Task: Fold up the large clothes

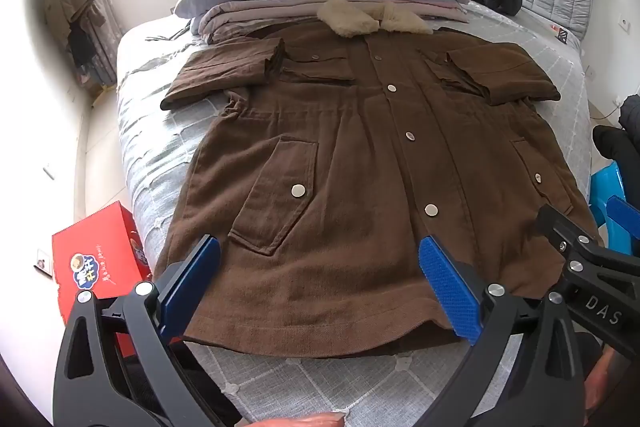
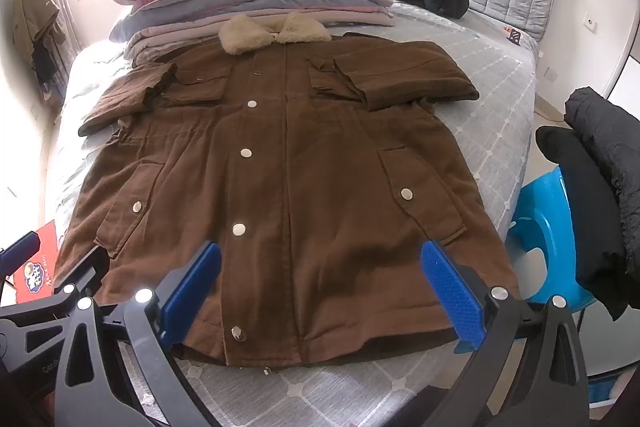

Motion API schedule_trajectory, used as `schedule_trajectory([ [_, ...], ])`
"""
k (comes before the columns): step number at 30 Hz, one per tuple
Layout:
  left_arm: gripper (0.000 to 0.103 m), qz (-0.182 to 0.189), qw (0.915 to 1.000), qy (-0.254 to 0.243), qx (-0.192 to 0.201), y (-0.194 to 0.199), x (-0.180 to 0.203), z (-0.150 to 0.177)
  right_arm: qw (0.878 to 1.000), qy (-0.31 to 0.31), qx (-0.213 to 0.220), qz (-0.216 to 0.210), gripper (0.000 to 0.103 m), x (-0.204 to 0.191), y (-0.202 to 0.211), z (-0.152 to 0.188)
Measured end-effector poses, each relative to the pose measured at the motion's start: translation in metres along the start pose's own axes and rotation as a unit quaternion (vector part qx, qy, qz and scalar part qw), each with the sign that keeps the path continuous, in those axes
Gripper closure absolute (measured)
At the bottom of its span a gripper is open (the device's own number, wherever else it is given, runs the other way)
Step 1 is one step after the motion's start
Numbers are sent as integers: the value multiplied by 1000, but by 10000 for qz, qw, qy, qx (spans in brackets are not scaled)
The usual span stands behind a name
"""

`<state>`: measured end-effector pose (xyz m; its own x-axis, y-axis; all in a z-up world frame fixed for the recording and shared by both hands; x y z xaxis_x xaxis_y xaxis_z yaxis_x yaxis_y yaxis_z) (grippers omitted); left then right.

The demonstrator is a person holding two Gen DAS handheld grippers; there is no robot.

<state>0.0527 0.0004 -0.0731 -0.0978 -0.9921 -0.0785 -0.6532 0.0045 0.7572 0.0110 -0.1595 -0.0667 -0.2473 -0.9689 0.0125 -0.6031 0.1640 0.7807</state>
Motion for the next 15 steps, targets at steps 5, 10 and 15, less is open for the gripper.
schedule_trajectory([
  [5, 7, 0, 10000, -2, -5, 0, 0, 0, 10000, 5, 0, 8, 6, 0, -1, 2],
  [10, 7, -1, 10000, -3, -7, 0, 0, 0, 10000, 18, 11, 24, 6, 4, -2, 1],
  [15, 7, -5, 10000, -5, -11, 0, 0, 0, 9999, 57, 46, 78, 6, 1, 0, 1],
])
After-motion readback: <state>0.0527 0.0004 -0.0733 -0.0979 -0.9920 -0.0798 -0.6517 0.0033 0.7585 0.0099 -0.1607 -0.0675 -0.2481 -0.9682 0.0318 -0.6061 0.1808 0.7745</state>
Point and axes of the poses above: each gripper's, at about its wrist camera, not at the fingertips, and y roughly against the way its jaws point, x to its right, z to its underside, the point moved 9 cm from there along -y, roughly the way its jaws point, and after that the axes turned 5 degrees about x, right-handed, at the moved point
